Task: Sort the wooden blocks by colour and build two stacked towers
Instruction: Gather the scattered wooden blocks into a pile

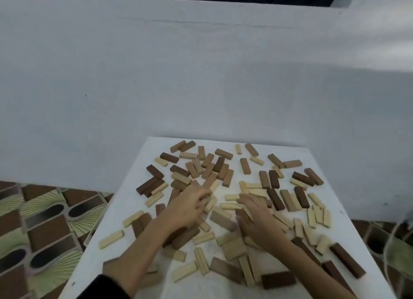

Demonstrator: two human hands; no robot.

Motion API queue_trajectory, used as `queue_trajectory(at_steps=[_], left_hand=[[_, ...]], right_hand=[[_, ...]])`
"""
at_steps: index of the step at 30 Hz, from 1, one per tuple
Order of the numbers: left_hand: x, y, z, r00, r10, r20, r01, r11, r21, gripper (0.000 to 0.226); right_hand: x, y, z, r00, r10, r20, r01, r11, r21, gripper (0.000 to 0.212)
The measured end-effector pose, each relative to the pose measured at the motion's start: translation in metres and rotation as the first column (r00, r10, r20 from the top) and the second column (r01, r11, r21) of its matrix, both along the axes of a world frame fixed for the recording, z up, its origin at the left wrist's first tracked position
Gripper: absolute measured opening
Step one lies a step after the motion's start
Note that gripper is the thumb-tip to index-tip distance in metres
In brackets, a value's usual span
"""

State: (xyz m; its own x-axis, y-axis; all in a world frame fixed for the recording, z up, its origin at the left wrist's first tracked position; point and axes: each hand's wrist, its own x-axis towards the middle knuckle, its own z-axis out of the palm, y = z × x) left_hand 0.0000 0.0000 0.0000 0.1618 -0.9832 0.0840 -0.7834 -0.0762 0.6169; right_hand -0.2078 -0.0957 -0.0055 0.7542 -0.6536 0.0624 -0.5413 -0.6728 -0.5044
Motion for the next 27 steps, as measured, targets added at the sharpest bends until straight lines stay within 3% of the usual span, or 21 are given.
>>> queue_trajectory(at_steps=[6,11,16,21,27], left_hand=[[-0.009,0.006,-0.011,0.969,-0.110,0.221,0.069,0.980,0.186,0.061],[-0.011,-0.005,-0.020,0.981,-0.086,0.176,0.039,0.966,0.256,0.081],[-0.016,-0.016,-0.022,0.981,-0.096,0.167,0.059,0.975,0.212,0.070],[-0.013,-0.017,-0.028,0.987,-0.083,0.136,0.066,0.990,0.123,0.067],[-0.009,-0.018,-0.034,0.968,-0.137,0.210,0.109,0.984,0.139,0.074]], right_hand=[[0.010,0.011,-0.009,0.995,0.085,-0.057,-0.090,0.992,-0.085,0.048],[0.026,0.002,-0.011,0.964,0.146,-0.224,-0.160,0.986,-0.044,0.061],[0.037,-0.003,-0.013,0.934,0.107,-0.341,-0.157,0.980,-0.125,0.060],[0.041,-0.010,-0.011,0.947,0.073,-0.312,-0.113,0.987,-0.113,0.056],[0.043,-0.013,-0.011,0.939,0.060,-0.339,-0.105,0.988,-0.115,0.064]])
